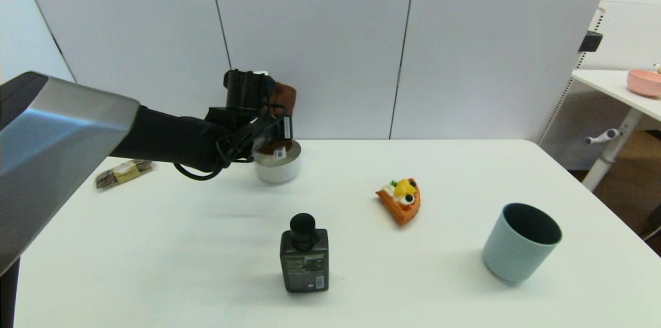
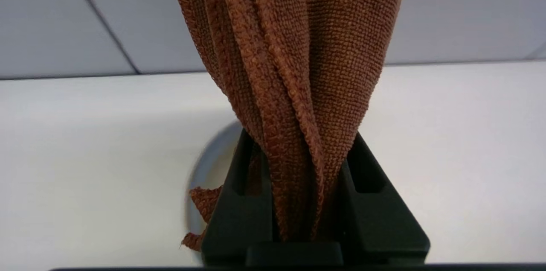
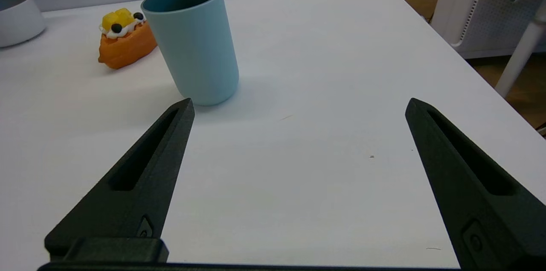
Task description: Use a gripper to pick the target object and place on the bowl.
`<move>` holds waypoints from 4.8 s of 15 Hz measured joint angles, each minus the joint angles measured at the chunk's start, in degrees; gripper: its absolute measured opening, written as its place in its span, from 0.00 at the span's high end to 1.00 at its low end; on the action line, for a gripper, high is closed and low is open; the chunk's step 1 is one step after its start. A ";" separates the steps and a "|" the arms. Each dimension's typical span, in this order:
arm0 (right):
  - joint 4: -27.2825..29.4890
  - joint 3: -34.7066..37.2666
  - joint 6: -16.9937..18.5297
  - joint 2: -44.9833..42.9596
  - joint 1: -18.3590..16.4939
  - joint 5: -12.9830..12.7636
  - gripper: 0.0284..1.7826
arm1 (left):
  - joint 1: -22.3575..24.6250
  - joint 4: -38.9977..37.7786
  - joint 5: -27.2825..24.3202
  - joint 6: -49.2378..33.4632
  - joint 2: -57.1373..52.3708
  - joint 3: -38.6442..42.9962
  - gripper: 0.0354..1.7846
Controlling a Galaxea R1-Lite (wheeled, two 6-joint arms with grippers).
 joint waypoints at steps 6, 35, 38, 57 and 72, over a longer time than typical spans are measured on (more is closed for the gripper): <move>0.00 0.00 0.00 0.00 0.00 -0.05 0.04 | -0.11 -5.61 0.99 0.15 0.06 3.55 0.79; 0.00 0.00 0.00 0.00 0.00 -0.02 0.04 | -0.13 2.89 0.57 11.04 -17.77 -0.35 0.08; 0.00 0.00 0.02 0.00 0.00 -0.02 0.04 | 2.12 16.53 0.66 16.60 -29.49 -3.97 0.07; 0.00 0.00 0.00 0.00 0.00 -0.02 0.04 | 27.58 23.93 -16.59 16.40 -108.06 70.95 0.05; 0.00 0.00 0.00 0.00 -0.02 0.00 0.04 | 26.21 17.51 -15.71 8.39 -121.19 82.82 0.04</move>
